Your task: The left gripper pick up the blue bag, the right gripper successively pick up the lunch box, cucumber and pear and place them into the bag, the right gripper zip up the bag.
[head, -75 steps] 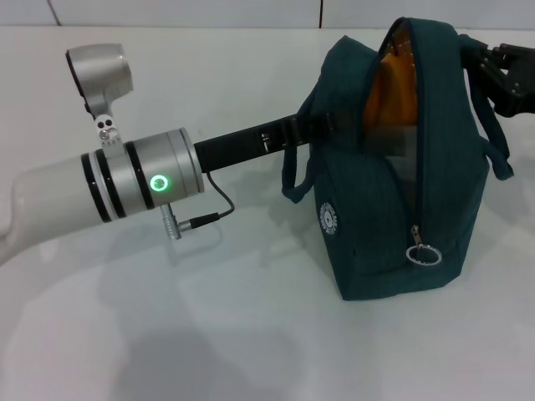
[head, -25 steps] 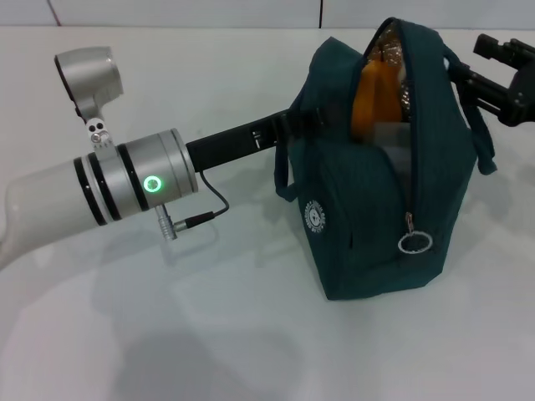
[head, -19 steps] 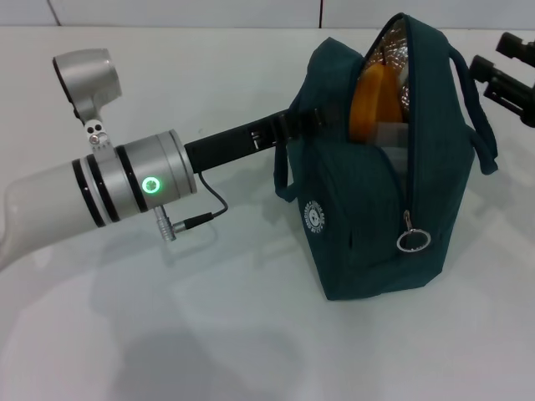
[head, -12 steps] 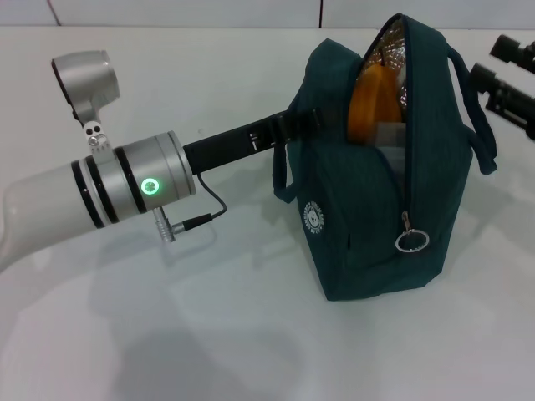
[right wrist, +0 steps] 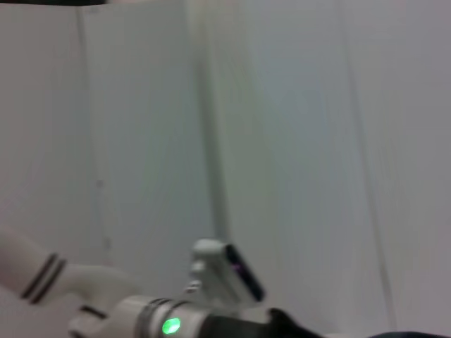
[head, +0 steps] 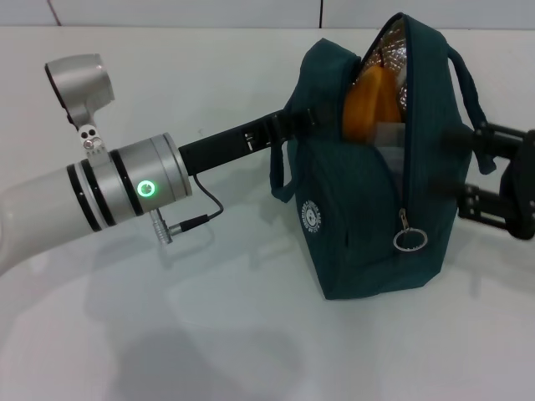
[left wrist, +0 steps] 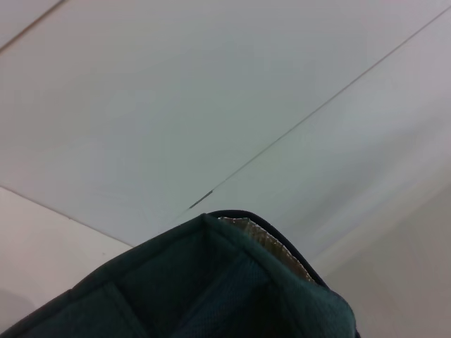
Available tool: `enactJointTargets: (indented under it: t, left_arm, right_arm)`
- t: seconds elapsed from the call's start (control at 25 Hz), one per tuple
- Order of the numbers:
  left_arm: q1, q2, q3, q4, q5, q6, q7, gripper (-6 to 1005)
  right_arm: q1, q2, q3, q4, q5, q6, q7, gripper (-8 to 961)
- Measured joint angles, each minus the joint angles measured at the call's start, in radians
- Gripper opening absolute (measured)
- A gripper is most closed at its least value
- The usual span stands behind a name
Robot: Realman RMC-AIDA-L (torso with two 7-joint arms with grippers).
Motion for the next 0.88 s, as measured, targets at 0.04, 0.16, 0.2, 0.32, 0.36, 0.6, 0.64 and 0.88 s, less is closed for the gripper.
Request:
enactJointTargets:
  t: [0.04, 0.16, 0.2, 0.32, 0.36, 0.6, 0.64, 0.88]
  left_arm:
    - [0.0, 0.0, 0.0, 0.0, 0.0, 0.0, 0.0, 55]
    - [0.001, 0.0, 0.0, 0.0, 0.0, 0.0, 0.0, 55]
    - [0.001, 0.0, 0.0, 0.0, 0.0, 0.0, 0.0, 55]
    - [0.005, 0.0, 0.0, 0.0, -0.001, 0.0, 0.0, 55]
    - [0.006, 0.0, 0.0, 0.0, -0.001, 0.0, 0.0, 55]
    - [0.006, 0.001, -0.002, 0.0, -0.002, 0.0, 0.0, 55]
    - [0.006, 0.001, -0.002, 0.0, -0.002, 0.0, 0.0, 55]
    - [0.006, 0.002, -0.003, 0.0, -0.002, 0.005, -0.001, 55]
  right_arm:
    - [0.001, -0.004, 0.0, -0.001, -0.011, -0.021, 0.0, 602]
    - [0.0, -0.019, 0.001, -0.003, -0.033, -0.08, -0.001, 602]
    - [-0.001, -0.023, 0.001, -0.003, -0.044, -0.097, -0.001, 603]
    - [-0.004, -0.043, 0.004, -0.004, -0.101, -0.147, 0.0, 603]
    - [-0.005, -0.049, 0.005, -0.002, -0.124, -0.158, 0.001, 603]
    - [-0.015, -0.077, 0.009, 0.004, -0.225, -0.164, 0.059, 603]
    - [-0.015, -0.079, 0.009, 0.005, -0.233, -0.159, 0.067, 602]
    - [-0.016, -0.079, 0.01, 0.006, -0.24, -0.112, 0.084, 601]
